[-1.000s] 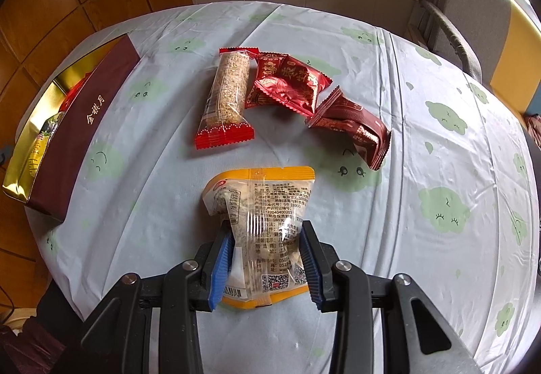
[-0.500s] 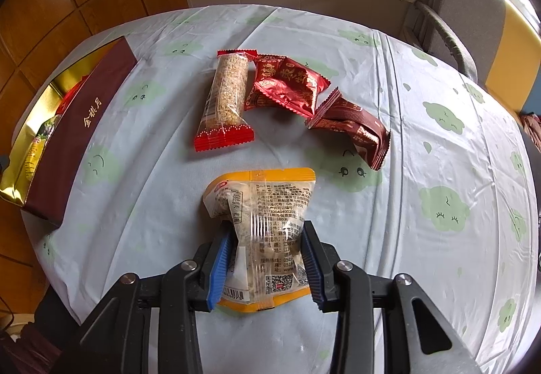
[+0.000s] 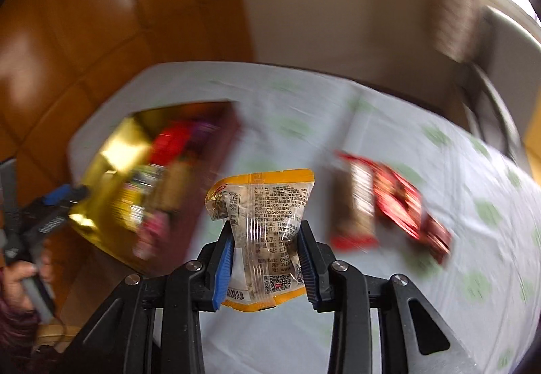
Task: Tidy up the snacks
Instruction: 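Carry the clear bread bag over the tin and open the right tool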
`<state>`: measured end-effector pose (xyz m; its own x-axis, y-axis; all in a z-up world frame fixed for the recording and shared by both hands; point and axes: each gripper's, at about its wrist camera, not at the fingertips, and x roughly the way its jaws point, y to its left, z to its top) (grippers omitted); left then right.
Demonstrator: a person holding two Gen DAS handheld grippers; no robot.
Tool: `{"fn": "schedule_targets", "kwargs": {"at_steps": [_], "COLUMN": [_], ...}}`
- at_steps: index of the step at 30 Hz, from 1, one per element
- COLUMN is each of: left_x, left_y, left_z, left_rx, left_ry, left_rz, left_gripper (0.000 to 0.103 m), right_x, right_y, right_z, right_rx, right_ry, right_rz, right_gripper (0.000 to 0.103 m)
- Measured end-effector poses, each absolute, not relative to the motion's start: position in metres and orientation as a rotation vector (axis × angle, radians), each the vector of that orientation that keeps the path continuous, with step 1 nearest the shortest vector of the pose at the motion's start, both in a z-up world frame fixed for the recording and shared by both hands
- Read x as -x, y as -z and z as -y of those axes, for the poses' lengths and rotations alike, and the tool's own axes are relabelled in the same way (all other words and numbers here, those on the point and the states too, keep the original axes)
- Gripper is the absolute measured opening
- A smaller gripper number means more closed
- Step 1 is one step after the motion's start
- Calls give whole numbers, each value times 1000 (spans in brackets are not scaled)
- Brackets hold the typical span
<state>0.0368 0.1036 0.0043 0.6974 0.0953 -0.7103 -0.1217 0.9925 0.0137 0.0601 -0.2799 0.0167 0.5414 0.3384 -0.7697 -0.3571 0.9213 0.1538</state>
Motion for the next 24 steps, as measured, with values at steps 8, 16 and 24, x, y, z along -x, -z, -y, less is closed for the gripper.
{"fn": "schedule_targets", "kwargs": {"at_steps": [8, 16, 24], "left_x": [-39, -43, -44], "left_y": [-3, 2, 5], "left_z": [-119, -127, -124], "left_rx": [62, 84, 80], "left_ry": [-140, -147, -141], "left_rz": [-796, -812, -822], "left_gripper": [66, 66, 66], "right_x": [-102, -127, -117], "right_y": [4, 46, 40], "right_z": [163, 126, 141], "right_rx": [175, 255, 228], "right_ry": [-541, -525, -514], "right_rz": [-965, -1076, -1037], "right_gripper": [36, 39, 44]}}
